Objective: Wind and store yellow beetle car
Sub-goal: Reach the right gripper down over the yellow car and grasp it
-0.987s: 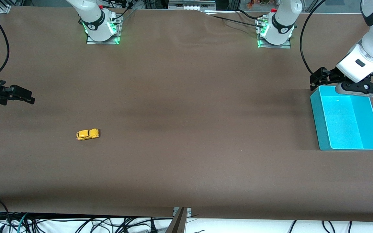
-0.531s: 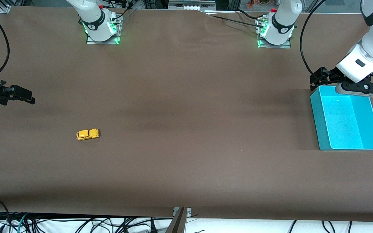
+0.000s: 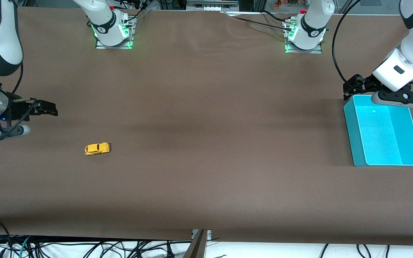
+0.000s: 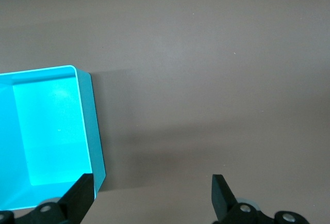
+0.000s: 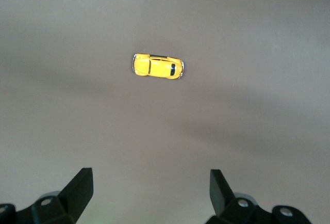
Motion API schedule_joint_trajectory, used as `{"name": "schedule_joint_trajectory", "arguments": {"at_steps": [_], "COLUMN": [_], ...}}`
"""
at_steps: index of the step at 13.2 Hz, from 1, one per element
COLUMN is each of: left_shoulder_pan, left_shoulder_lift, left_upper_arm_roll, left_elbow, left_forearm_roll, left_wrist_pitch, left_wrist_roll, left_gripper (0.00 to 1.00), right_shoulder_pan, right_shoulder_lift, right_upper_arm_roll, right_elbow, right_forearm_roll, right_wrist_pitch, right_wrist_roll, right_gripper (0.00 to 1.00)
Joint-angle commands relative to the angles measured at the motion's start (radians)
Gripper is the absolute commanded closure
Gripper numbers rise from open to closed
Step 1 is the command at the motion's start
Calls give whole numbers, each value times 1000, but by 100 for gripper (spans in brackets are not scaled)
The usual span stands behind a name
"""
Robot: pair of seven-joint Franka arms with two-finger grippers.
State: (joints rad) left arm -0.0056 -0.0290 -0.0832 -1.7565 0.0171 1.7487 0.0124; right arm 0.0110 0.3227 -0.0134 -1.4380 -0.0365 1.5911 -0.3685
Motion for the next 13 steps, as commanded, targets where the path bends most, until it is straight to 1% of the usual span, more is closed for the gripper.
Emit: {"name": "schedule_joint_trajectory", "arguments": {"at_steps": [1,2,6,7,9,11,13], "left_shoulder_pan": [-1,-1,-1,-1,-1,-1,-1], "left_shoulder_lift": [3,3,3,3,3,3,3], "left_upper_arm_roll": [-3,-3,-1,-1,-1,-1,-1], "left_elbow": [20,20,20,20,20,22,22], "left_forearm_roll": [3,3,3,3,3,3,1], "left_wrist_pitch": [-20,-20,-21,-21,-23,-25,-26], "left_wrist_roll": [0,0,0,0,0,0,0], "left_gripper": [0,0,0,0,0,0,0], "right_shoulder_pan": [0,-2,-2,-2,-2,0,0], "right_shoulder_lift": [65,85,183,206,239,257,257], "right_upper_arm_roll": [0,1,1,3,3,3,4], "right_elbow": [1,-2,-13,-30,-99,-172,-235], "right_forearm_roll": [-23,-19,-17,-11,19,26,27], "right_wrist_pitch": [79,114,226,266,370,502,594], "right_wrist_roll": [-333,-431,-692,-760,-898,-1051,-1147], "right_gripper": [0,0,0,0,0,0,0]}}
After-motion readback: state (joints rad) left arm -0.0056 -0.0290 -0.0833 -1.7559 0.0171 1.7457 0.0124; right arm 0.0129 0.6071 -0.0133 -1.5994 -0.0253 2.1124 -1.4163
